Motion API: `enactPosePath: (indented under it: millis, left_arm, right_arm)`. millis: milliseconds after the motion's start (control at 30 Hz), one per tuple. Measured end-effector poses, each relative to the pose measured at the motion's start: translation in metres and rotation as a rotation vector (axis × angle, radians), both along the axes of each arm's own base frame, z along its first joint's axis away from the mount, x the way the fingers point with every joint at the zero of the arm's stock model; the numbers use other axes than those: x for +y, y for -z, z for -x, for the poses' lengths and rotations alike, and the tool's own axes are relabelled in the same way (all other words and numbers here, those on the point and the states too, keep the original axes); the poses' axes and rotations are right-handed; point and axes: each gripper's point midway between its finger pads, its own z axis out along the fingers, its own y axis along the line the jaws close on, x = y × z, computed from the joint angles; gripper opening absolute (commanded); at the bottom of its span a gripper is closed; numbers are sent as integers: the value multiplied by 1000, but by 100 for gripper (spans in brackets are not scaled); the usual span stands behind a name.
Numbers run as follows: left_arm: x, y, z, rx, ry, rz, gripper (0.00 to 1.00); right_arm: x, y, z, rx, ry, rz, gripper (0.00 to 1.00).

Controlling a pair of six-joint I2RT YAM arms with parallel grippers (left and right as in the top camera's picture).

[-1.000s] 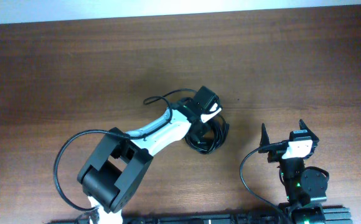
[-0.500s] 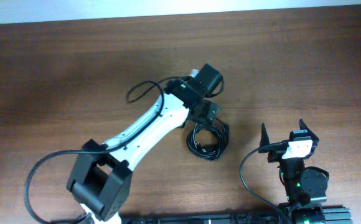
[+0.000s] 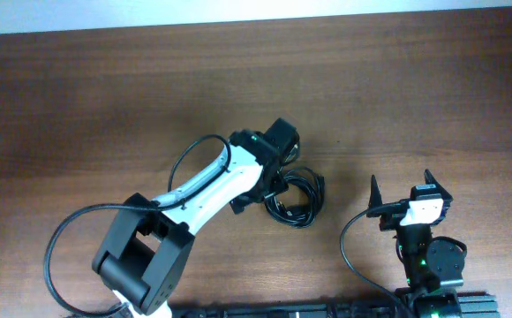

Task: Untangle cables
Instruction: 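Lift the cable bundle with the left gripper and shift it rightward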

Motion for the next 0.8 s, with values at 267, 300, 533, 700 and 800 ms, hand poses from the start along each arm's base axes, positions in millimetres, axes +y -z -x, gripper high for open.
enactPosePath:
  millis: [267,300,533,700,800]
  left_arm:
    - [-10,14,15,26,41,35,76]
    - [-13,14,17,24,73,36,75]
    - [-29,15,29,-1,232,28,62]
    - [-25,25,19,-69,175,9,64]
    - [-27,25,9,-117,165,5,59]
  right_arm:
    - [0,0,0,0,0,0,99]
    - [0,0,0,0,0,0,99]
    - [0,0,0,0,0,-1,99]
    - [0,0,0,0,0,0,99]
    - [0,0,0,0,0,0,99]
